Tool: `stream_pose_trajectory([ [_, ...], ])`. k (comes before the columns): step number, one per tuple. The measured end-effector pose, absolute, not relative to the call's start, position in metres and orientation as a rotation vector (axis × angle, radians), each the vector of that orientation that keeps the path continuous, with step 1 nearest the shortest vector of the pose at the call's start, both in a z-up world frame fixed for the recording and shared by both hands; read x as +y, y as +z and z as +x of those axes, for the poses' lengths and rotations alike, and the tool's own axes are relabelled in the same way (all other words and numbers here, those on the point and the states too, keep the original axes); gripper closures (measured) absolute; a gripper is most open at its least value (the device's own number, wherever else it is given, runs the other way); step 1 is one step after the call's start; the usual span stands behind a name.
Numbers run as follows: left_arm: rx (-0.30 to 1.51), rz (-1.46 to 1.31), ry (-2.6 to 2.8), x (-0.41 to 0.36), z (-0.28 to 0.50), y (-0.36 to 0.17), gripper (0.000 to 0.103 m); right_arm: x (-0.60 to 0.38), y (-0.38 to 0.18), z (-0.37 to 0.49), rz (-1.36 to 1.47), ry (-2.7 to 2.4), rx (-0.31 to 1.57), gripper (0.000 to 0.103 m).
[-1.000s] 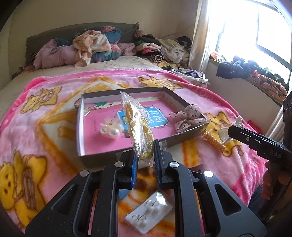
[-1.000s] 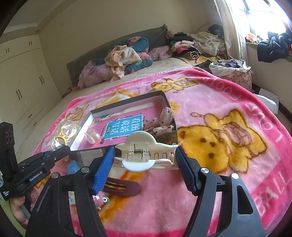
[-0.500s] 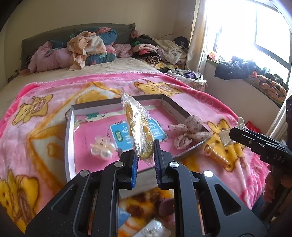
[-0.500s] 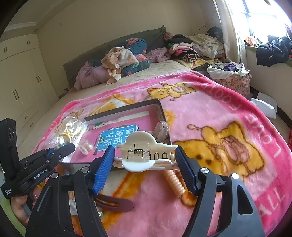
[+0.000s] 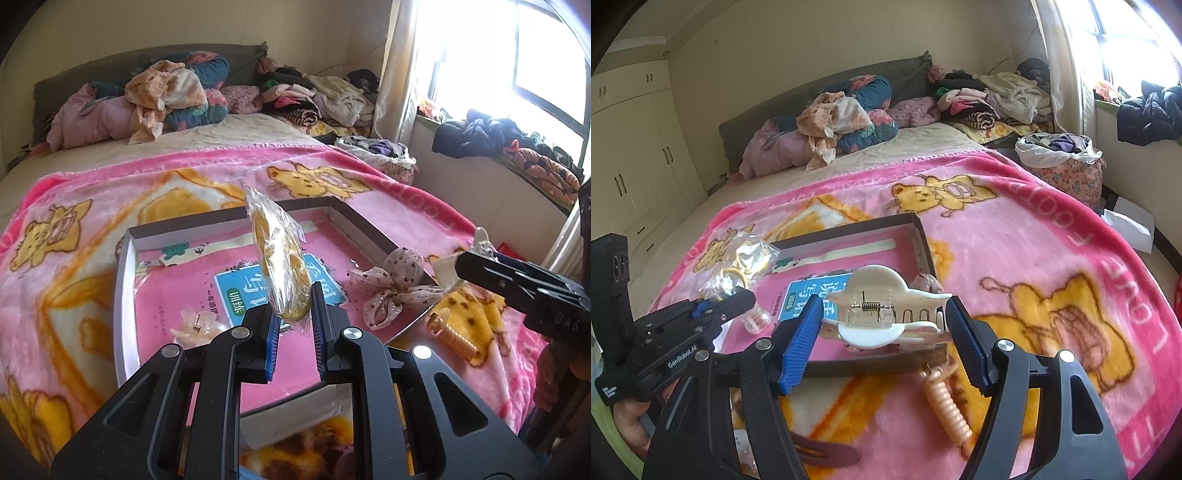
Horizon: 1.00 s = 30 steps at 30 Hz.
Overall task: Organize jewelry
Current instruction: 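Carry the bangle bag and white claw clip into the grey box and release both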
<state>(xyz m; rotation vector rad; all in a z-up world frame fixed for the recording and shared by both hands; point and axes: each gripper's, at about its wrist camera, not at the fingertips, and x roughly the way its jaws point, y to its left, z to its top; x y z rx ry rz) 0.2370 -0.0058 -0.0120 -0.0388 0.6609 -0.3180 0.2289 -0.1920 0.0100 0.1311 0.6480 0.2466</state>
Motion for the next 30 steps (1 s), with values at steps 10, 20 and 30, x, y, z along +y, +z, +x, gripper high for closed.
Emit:
stream_pose_trajectory([
  [10, 0.749, -0.024, -0.365, -0.009, 0.257, -0.035, 0.094, -0.186, 0.0, 0.251, 0.101, 0.234, 0.672, 0.037],
  [20, 0.795, -0.025, -0.367, -0.008, 0.265, -0.051, 0.094, -0.184, -0.015, 0.271, 0.085, 0.224, 0.699, 0.037],
  [30, 0.827, -0.038, -0.35, -0.003, 0.268, -0.058, 0.093, -0.177, -0.031, 0.28, 0.077, 0.24, 0.727, 0.037],
])
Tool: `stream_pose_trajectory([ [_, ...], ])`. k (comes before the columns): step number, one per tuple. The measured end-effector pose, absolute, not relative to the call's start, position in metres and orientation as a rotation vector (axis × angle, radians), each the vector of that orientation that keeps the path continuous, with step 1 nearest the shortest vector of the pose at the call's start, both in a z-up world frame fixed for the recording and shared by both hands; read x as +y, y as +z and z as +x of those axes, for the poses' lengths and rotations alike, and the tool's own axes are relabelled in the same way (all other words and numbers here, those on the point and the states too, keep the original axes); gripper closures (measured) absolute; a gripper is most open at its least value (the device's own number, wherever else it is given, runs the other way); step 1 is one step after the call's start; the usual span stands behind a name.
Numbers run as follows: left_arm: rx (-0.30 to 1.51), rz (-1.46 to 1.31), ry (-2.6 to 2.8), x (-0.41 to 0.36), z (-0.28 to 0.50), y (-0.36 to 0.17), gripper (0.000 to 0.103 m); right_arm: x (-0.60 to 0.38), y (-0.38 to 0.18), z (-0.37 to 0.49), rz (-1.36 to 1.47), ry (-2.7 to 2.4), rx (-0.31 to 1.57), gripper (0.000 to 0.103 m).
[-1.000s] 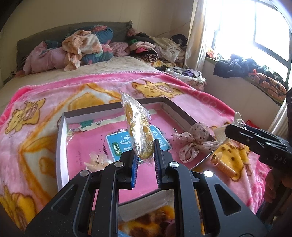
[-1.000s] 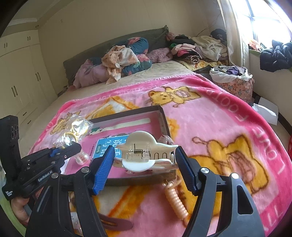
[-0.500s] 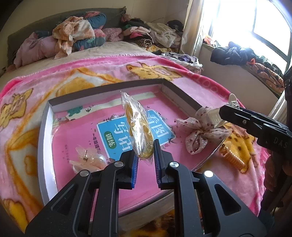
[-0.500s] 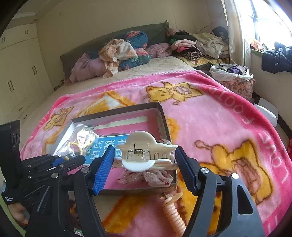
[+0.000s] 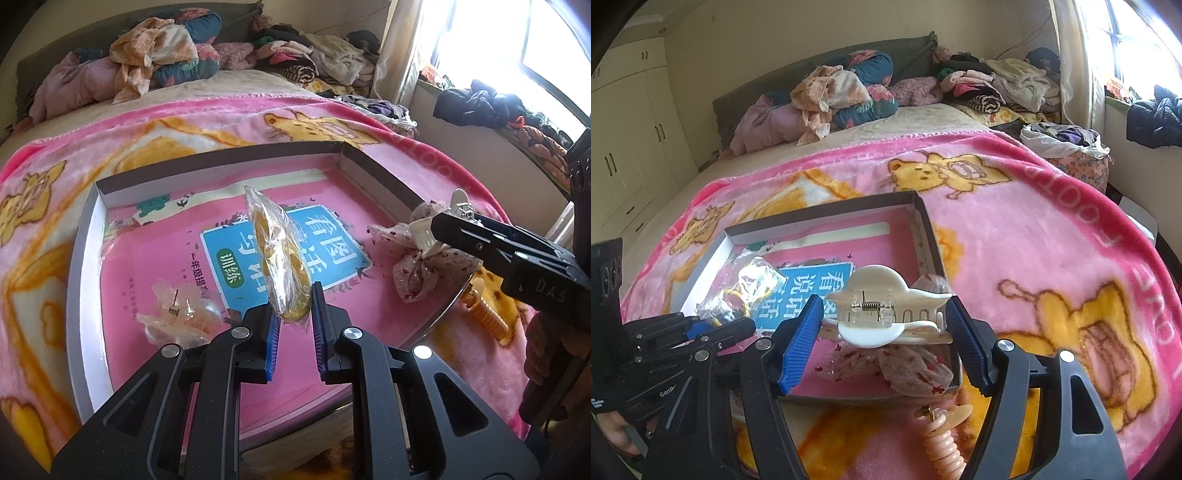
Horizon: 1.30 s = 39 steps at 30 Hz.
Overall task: Organize jewelry
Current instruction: 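Carry the bangle bag and white claw clip into the grey box and release both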
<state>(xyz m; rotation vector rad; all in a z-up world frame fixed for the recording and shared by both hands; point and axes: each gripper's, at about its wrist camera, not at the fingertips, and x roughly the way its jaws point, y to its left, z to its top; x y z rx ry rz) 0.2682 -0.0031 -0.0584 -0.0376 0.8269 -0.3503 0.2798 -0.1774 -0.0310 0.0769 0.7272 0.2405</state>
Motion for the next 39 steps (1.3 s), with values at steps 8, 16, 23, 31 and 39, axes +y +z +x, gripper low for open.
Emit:
stream_pose_trajectory([
  [8, 0.836, -0.036, -0.335, -0.003, 0.269, -0.062, 0.093, -0.177, -0.039, 0.279, 0.087, 0.257, 0.74, 0.037],
  [16, 0.834, -0.034, -0.318, -0.003, 0.269, -0.063, 0.093, -0.178, -0.042, 0.276, 0.085, 0.262, 0.737, 0.036],
  [23, 0.836, -0.037, -0.306, 0.0, 0.267, -0.064, 0.093, -0.183, -0.036, 0.268, 0.098, 0.262, 0.712, 0.029],
  [31, 0.832, -0.051, -0.283, 0.004, 0.264, -0.061, 0.081, -0.188, -0.031, 0.259, 0.106, 0.253, 0.692, 0.022],
  [39, 0.809, -0.066, -0.266, 0.008, 0.252, -0.054, 0.064, -0.194, -0.024, 0.245, 0.118, 0.241, 0.669, 0.018],
])
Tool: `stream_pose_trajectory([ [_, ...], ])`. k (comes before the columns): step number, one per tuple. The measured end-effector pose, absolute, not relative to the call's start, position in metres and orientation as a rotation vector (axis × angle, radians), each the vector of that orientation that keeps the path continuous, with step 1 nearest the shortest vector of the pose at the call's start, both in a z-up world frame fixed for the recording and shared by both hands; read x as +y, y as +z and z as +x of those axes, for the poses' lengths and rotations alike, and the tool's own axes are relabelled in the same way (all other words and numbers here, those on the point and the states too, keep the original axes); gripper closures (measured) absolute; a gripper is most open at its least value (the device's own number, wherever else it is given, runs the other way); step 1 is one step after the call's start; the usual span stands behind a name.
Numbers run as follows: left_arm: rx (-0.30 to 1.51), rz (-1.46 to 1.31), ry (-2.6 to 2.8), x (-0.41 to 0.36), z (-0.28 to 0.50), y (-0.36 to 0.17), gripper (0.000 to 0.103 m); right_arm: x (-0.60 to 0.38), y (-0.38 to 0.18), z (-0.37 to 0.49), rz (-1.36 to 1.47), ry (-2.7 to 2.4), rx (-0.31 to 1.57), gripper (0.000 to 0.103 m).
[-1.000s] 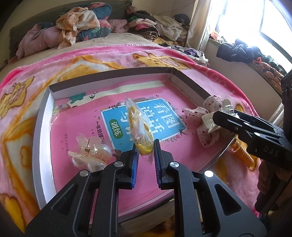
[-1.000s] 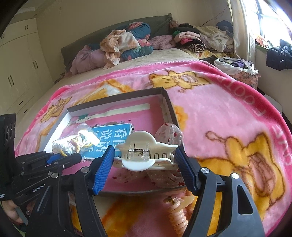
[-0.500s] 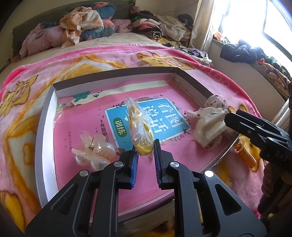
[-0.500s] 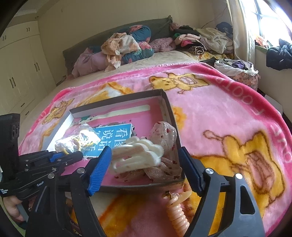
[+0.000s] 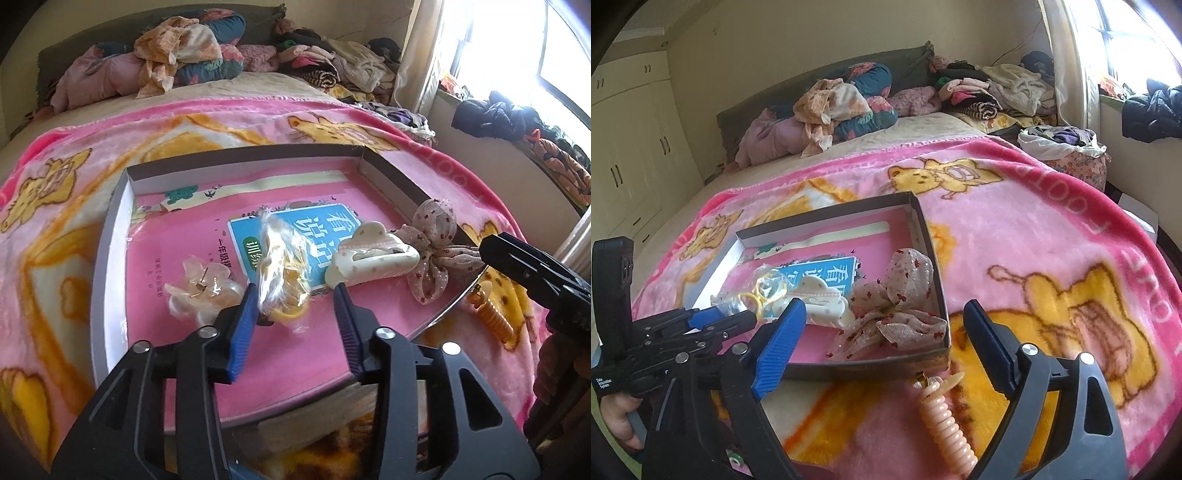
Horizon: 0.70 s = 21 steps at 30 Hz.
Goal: Organize jewelry
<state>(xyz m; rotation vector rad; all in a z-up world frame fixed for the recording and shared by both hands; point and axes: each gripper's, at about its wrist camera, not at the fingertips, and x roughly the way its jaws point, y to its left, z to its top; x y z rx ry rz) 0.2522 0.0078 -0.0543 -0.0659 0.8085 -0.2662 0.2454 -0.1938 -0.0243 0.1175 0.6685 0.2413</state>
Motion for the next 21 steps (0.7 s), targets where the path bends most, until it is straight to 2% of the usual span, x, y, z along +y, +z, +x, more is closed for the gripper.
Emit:
stream_pose_trajectory([
  [14, 0.713, -0.061, -0.243, 0.008, 0.226, -0.03, 0.034, -0.202, -0.007, 0.217, 0.12, 0.227, 0.623, 0.015],
  [16, 0.699, -0.066, -0.238, 0.01, 0.222, -0.027, 0.024, -0.202, -0.004, 0.213, 0.116, 0.229, 0.615, 0.015],
  [18, 0.683, -0.072, -0.236, 0.011, 0.217, -0.024, 0.022, -0.202, -0.001, 0.206, 0.11, 0.228, 0.606, 0.014],
  [19, 0.677, -0.074, -0.232, 0.011, 0.215, -0.022, 0.017, -0.202, 0.0, 0.205, 0.108, 0.228, 0.604, 0.014],
  [21, 0.662, -0.077, -0.226, 0.013, 0.21, -0.02, 0.015, -0.202, 0.003, 0.2, 0.102, 0.23, 0.599, 0.013],
])
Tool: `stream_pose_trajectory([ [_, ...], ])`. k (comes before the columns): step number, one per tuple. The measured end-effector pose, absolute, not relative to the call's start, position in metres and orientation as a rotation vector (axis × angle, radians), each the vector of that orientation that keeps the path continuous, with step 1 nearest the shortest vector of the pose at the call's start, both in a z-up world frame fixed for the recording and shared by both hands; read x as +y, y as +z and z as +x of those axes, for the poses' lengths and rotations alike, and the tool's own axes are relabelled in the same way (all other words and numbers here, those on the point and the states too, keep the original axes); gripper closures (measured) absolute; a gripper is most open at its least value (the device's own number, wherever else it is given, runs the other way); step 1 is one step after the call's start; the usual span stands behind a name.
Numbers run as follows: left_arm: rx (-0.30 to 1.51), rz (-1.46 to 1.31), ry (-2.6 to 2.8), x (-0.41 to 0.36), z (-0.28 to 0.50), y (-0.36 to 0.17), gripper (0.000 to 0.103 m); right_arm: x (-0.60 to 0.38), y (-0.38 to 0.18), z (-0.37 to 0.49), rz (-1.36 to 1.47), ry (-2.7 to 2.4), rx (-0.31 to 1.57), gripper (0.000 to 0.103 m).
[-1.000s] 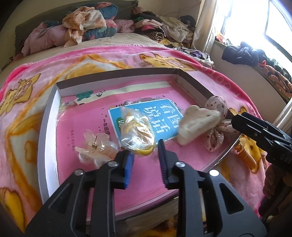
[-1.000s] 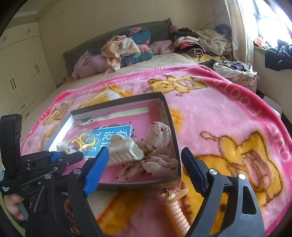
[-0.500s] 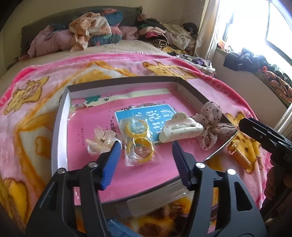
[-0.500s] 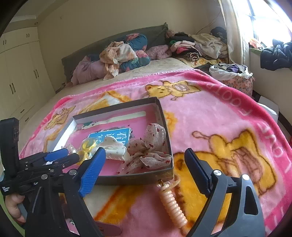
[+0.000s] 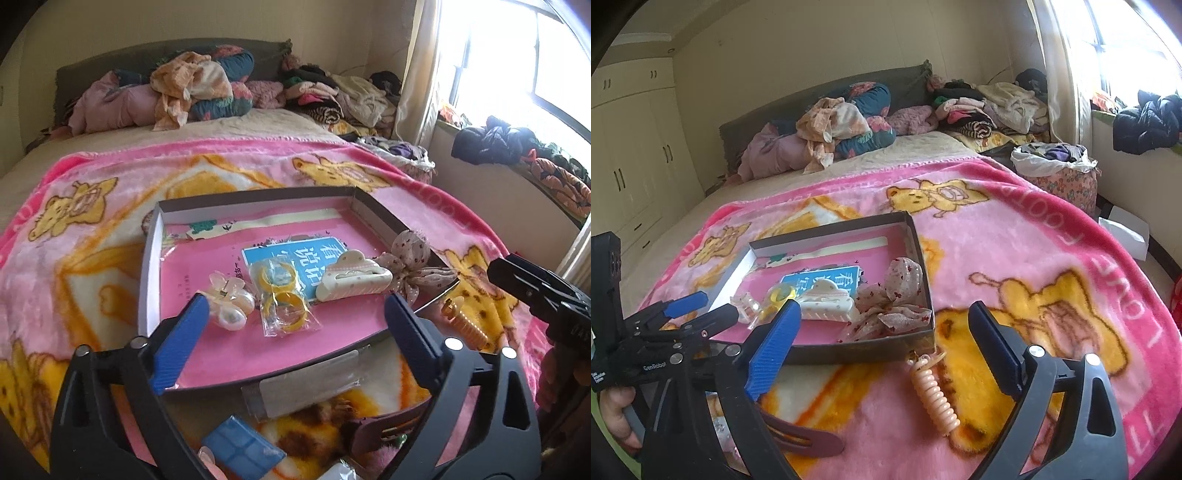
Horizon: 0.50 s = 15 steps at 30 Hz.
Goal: Organize jewelry
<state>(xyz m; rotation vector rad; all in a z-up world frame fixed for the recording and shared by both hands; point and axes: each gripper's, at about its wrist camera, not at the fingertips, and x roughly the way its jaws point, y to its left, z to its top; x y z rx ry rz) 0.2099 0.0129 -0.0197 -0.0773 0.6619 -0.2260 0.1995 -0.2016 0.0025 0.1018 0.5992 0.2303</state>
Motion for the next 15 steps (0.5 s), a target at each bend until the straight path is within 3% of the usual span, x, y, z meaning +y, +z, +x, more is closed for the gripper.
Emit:
stream_pose_trajectory([
  [15, 0.597, -0.098, -0.225, 0.021, 0.17, -0.012, 0.012, -0.19, 0.01, 0.166, 0.07, 0.247, 0.581, 0.011],
])
